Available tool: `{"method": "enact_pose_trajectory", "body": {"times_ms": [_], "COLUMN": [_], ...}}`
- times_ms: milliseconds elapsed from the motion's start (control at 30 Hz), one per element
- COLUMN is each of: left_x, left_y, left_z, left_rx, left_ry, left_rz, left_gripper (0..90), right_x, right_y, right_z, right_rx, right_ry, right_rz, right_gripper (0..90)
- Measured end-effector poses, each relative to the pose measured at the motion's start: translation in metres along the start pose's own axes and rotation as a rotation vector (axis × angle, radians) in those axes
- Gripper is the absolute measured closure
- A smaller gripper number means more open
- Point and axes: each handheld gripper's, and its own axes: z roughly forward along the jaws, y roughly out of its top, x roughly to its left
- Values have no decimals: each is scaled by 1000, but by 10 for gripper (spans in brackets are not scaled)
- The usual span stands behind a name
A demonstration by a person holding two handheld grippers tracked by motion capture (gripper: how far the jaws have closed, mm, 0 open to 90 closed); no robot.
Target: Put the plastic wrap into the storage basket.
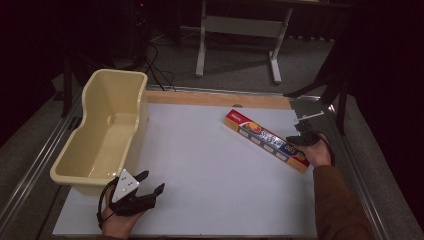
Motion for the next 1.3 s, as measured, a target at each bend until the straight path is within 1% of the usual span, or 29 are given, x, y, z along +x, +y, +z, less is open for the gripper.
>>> {"method": "enact_pose_trajectory", "body": {"times_ms": [67, 133, 200, 233, 267, 333, 367, 400, 433, 467, 500, 533, 567, 600, 633, 667, 700, 733, 767, 833, 867, 933, 1033, 1100, 1167, 1200, 1233, 1267, 1300], "left_x": [0, 0, 0, 0, 0, -1, -1, -1, -2, -2, -2, -2, -2, -2, -2, -2, -2, -2, -2, -1, -1, -2, -2, -1, -1, -1, -1, -1, -1], "left_y": [0, 0, 0, 1, 1, 2, 2, 2, 2, 2, 2, 3, 3, 3, 3, 3, 3, 3, 3, 3, 3, 3, 3, 3, 3, 3, 3, 3, 3], "left_z": [0, 1, 1, 2, 2, 2, 3, 3, 3, 3, 4, 4, 4, 4, 3, 3, 3, 3, 3, 2, 2, 1, 1, 0, 0, 0, 0, 0, 0], "left_rx": [0, -1, -3, -3, -3, -5, -5, -3, -2, -2, 2, 2, 0, -1, -1, -1, -2, -3, -5, -6, -6, -8, -8, -9, -9, -9, -10, -10, -10], "left_ry": [-3, -5, -7, -9, -8, -11, -11, -12, -12, -12, -12, -11, -11, -11, -10, -10, -10, -8, -7, -5, -6, -3, -1, 0, 1, 1, 1, 1, 0], "left_rz": [0, -2, -2, 0, 1, 3, 5, 6, 7, 7, 11, 15, 14, 15, 15, 15, 15, 12, 12, 11, 12, 13, 17, 16, 15, 15, 16, 16, 16], "left_gripper": [321, 320, 320, 320, 320, 320, 320, 320, 320, 320, 319, 319, 319, 319, 319, 319, 319, 319, 319, 319, 319, 319, 319, 319, 319, 319, 319, 319, 319], "right_x": [8, 18, 27, 32, 37, 46, 51, 57, 61, 64, 66, 67, 66, 65, 66, 66, 67, 69, 73, 78, 80, 85, 92, 98, 100, 100, 104, 104, 104], "right_y": [-10, -18, -26, -29, -31, -33, -34, -33, -31, -29, -26, -23, -20, -16, -13, -13, -10, -7, -1, 6, 9, 17, 28, 34, 38, 38, 43, 43, 47], "right_z": [-6, -10, -14, -15, -16, -20, -22, -24, -25, -27, -29, -30, -31, -32, -31, -31, -31, -31, -31, -30, -29, -25, -16, -8, -1, -1, 6, 6, 12], "right_rx": [-9, -10, -23, -27, -28, -31, -32, -21, -14, -16, -27, -32, -34, -36, -41, -41, -34, -36, -49, -52, -49, -28, 21, 66, 104, 104, 142, 142, 160], "right_ry": [48, 67, 105, 114, 111, 139, 143, 131, 105, 78, 57, 19, 19, 56, 49, 49, 26, 29, 36, 37, 30, 44, 66, 63, 67, 67, 58, 58, 67], "right_rz": [0, -9, -2, -11, -24, -34, -54, -86, -120, -142, -156, -167, -167, -160, -171, -171, -183, -193, -205, -229, -238, -259, -267, -276, -286, -286, -295, -295, -289], "right_gripper": [900, 900, 900, 900, 900, 900, 900, 900, 899, 894, 882, 851, 811, 802, 783, 783, 751, 697, 607, 525, 503, 457, 368, 289, 260, 260, 244, 244, 243]}}
